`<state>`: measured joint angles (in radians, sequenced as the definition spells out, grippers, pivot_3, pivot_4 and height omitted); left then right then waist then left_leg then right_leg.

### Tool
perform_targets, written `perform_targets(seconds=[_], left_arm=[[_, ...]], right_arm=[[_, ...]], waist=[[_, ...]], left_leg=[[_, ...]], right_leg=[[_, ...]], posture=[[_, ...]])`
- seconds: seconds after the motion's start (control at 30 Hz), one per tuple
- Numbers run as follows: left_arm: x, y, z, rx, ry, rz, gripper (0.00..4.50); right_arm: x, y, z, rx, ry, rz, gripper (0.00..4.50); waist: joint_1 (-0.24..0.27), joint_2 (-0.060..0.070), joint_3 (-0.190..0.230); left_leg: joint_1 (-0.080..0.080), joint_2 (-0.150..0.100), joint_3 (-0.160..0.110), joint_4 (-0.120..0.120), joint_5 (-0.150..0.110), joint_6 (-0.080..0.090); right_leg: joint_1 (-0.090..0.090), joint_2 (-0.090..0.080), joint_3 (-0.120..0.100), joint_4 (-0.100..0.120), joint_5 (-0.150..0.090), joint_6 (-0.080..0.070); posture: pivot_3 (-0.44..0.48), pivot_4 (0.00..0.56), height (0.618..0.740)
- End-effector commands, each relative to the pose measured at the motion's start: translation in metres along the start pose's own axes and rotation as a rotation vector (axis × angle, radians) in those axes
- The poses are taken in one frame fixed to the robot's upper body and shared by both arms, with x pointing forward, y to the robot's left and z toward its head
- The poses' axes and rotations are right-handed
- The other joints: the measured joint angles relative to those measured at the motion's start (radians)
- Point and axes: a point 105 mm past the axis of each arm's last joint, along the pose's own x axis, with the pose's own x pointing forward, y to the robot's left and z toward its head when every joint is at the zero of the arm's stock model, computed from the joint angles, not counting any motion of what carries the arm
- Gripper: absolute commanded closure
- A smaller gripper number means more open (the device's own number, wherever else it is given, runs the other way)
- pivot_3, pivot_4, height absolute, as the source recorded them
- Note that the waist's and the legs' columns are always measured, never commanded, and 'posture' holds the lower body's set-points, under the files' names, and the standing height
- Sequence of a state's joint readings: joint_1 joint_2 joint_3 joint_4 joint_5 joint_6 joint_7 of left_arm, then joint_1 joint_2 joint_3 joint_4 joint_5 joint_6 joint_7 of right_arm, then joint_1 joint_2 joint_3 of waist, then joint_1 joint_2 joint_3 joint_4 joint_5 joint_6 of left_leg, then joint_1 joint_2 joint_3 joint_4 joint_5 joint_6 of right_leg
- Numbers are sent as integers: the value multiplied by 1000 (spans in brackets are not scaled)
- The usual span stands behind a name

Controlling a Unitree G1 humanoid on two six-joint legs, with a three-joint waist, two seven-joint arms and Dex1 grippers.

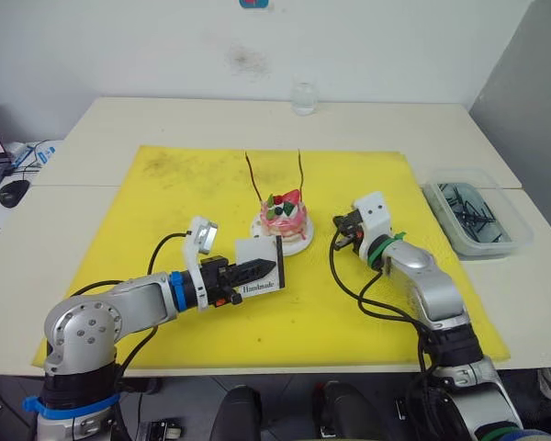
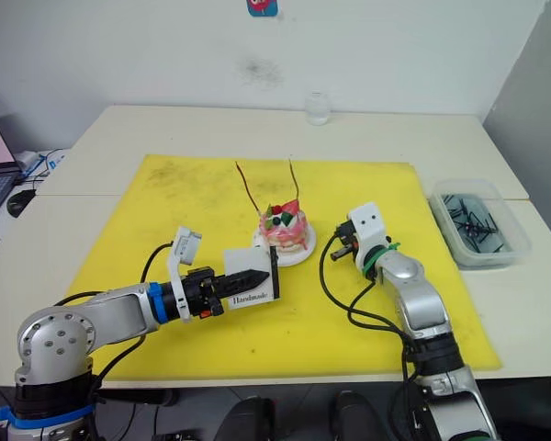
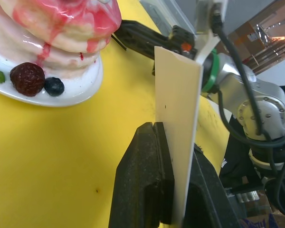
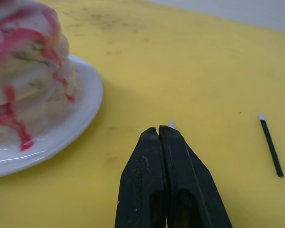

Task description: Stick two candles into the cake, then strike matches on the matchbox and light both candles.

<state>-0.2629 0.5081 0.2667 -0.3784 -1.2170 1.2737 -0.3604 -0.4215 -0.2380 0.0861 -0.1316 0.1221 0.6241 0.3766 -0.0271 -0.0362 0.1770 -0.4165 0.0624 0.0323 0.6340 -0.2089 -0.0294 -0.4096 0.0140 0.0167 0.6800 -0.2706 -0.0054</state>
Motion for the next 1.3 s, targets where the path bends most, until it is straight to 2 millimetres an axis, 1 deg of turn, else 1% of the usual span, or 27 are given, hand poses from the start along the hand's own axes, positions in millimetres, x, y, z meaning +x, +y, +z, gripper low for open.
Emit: perform_targets(seconds=[0.03, 0.17, 0.2, 0.27, 0.33, 0.37, 0.43, 0.57, 0.73, 0.83, 0.87, 0.93, 1.0, 1.2, 1.3], left_arm=[[0, -5, 4, 15, -17, -27, 4500], [2, -5, 4, 15, -11, -29, 4500], [2, -5, 4, 15, -10, -29, 4500], [3, -4, 5, 16, -9, -31, 4500], [3, -4, 5, 17, -8, -31, 4500], [4, -4, 5, 17, -8, -32, 4500], [4, -4, 5, 18, -7, -33, 4500], [3, -4, 5, 21, -8, -32, 4500], [3, -4, 5, 22, -13, -28, 4500], [3, -4, 5, 21, -13, -27, 4500], [3, -4, 5, 21, -13, -28, 4500], [3, -5, 5, 21, -13, -29, 4500], [4, -5, 5, 22, -14, -30, 4500], [5, -5, 5, 22, -13, -32, 4500], [5, -5, 4, 21, -13, -32, 4500]], right_arm=[[-16, -2, 18, -3, -73, -8, 4471], [-17, 3, 22, -5, -107, 8, 4471], [-16, 3, 23, -10, -112, 8, 4305], [-10, 3, 23, -17, -108, 13, 3884], [-2, 1, 19, -34, -90, 13, 3181], [1, 0, 16, -42, -80, 17, 2897], [9, -2, 10, -53, -56, 25, 2149], [19, -7, 2, -67, -44, 16, 2149], [26, -16, -3, -49, -48, -20, 2149], [29, -16, -8, -39, -34, -28, 2757], [29, -17, -10, -37, -24, -33, 3072], [29, -16, -14, -42, 2, -34, 3854], [29, -15, -16, -48, 13, -36, 4470], [27, -12, -14, -41, 8, -33, 4470], [25, -9, -4, -20, -31, -16, 4470]], waist=[[0, 0, 0], [-4, 0, 0], [-4, 0, 0], [-4, 0, 0], [-4, 0, 0], [-4, 0, 0], [-4, 0, 0], [-3, 0, 0], [-3, 0, 0], [-3, 0, 0], [-3, 0, 0], [-3, 0, 0], [-3, 0, 0], [-3, 0, 0], [-3, 0, 0]], left_leg=[[0, 0, 0, 0, 0, 0], [1, 0, 0, 0, 0, 0], [1, 0, 0, 0, 0, 0], [1, 0, 0, 0, 0, 0], [1, 0, 0, 0, 0, 0], [1, -1, 0, 0, 0, 0], [1, -1, 0, 0, 0, 0], [0, 0, 0, 0, 0, 0], [0, 0, 1, 0, 0, 0], [0, 0, 0, 0, 0, 0], [0, 0, 0, 0, 0, 0], [0, 0, 0, 0, 0, 0], [0, 0, 0, 0, 0, 0], [0, 0, 0, 0, 0, 0], [0, 0, 0, 0, 0, 0]], right_leg=[[0, 0, 0, 0, 0, 0], [0, 0, 0, 0, 0, 0], [0, 0, 1, 0, 0, 0], [0, 1, 0, 1, 0, 0], [0, 1, 0, 1, 0, 0], [0, 1, 0, 1, 0, 0], [0, 1, 0, 0, 0, 0], [0, 1, 0, 0, 0, 0], [-1, 1, 1, 0, 0, 0], [-1, 1, 0, 0, 0, 0], [-1, 1, 0, 0, 0, 0], [-1, 1, 0, 0, 0, 0], [0, 0, 1, 0, 0, 0], [0, 0, 0, 0, 0, 0], [0, 0, 0, 0, 0, 0]], posture=[[0, 150, 740], [0, 150, 740], [0, 150, 740], [0, 150, 740], [0, 150, 740], [0, 150, 740], [0, 150, 740], [0, 150, 740], [0, 150, 740], [0, 150, 740], [0, 150, 740], [0, 150, 740], [0, 150, 740], [0, 150, 740], [0, 150, 740]])
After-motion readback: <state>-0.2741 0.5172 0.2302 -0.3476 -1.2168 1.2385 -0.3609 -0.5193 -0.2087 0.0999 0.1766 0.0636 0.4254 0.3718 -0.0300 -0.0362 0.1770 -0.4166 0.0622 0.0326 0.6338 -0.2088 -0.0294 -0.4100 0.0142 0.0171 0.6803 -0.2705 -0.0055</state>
